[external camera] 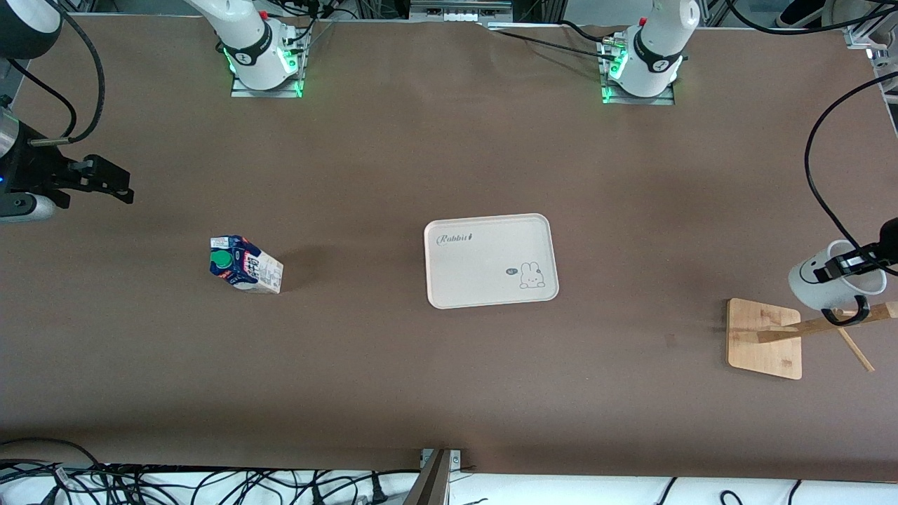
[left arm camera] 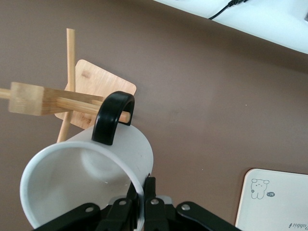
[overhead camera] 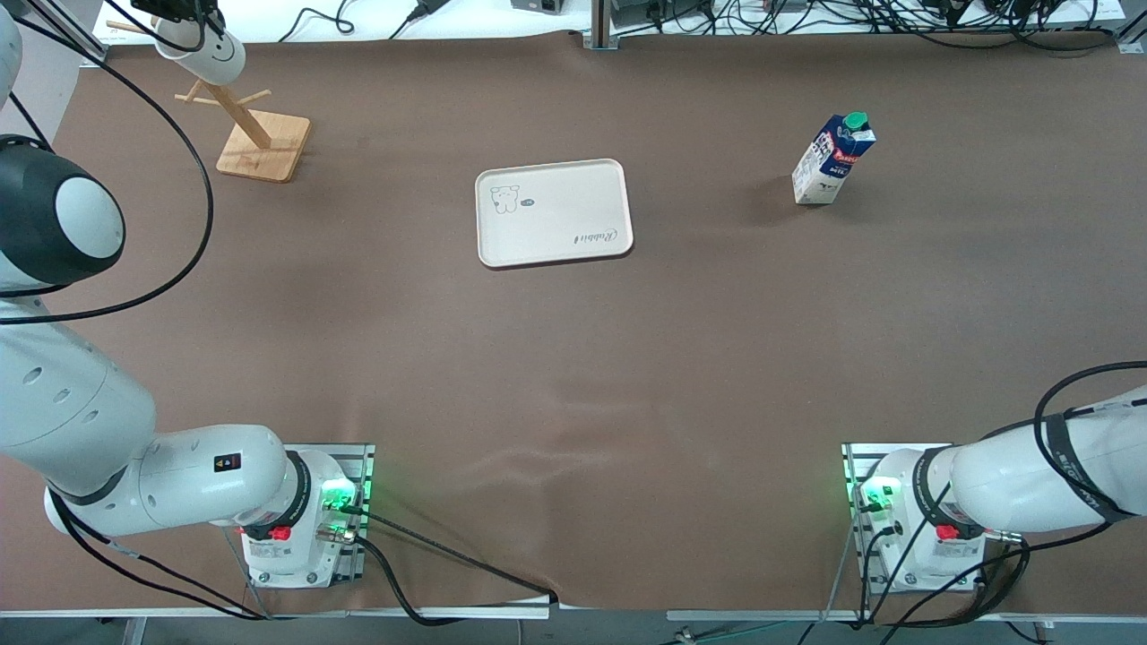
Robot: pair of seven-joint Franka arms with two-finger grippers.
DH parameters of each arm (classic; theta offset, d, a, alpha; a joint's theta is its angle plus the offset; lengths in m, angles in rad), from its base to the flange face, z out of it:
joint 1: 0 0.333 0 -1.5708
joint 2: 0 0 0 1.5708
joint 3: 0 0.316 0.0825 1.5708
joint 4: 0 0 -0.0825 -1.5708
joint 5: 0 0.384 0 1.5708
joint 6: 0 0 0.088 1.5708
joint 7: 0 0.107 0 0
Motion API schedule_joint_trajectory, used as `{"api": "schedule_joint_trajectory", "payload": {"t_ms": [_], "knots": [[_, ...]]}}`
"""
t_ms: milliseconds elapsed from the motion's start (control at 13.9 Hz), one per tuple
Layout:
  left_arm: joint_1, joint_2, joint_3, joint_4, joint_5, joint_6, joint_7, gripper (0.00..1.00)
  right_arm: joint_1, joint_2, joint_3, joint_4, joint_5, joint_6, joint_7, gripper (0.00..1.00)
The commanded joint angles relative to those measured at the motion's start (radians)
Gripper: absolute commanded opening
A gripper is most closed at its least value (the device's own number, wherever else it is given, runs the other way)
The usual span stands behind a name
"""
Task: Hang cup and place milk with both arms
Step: 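Hook the mug handle onto a tree peg and open the left gripper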
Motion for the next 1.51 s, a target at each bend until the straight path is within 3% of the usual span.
{"api": "schedule_joint_trajectory", "payload": {"t_ms": [0, 72, 144, 505, 1010, 1226, 1442], "knots": [[0.024, 0.02, -0.012, 0.039, -0.025, -0.014, 0.055, 0.05, -0.004, -0.011, 0.0, -0.002, 0.017, -0.009, -0.001, 1.0], [0.024, 0.02, -0.012, 0.039, -0.02, -0.017, 0.061, 0.39, -0.004, -0.011, 0.0, -0.002, 0.017, -0.008, -0.001, 1.0], [0.026, 0.018, -0.012, 0.039, -0.023, -0.018, 0.064, 0.99, -0.004, -0.011, 0.0, -0.002, 0.017, -0.008, -0.001, 1.0], [0.015, 0.009, -0.027, 0.039, -0.012, -0.021, 0.057, 1.0, -0.004, -0.011, 0.001, -0.002, 0.017, -0.008, -0.001, 1.0], [-0.032, -0.091, -0.088, 0.039, 0.077, -0.274, 0.128, 1.0, -0.004, -0.011, 0.001, -0.002, 0.017, -0.009, -0.001, 1.0], [-0.063, -0.111, -0.124, 0.037, 0.19, -0.299, 0.18, 1.0, -0.004, -0.011, 0.001, -0.002, 0.017, -0.008, -0.001, 1.0], [-0.063, -0.115, -0.121, 0.037, 0.189, -0.299, 0.187, 1.0, -0.004, -0.011, 0.001, -0.002, 0.017, -0.008, -0.001, 1.0]]}}
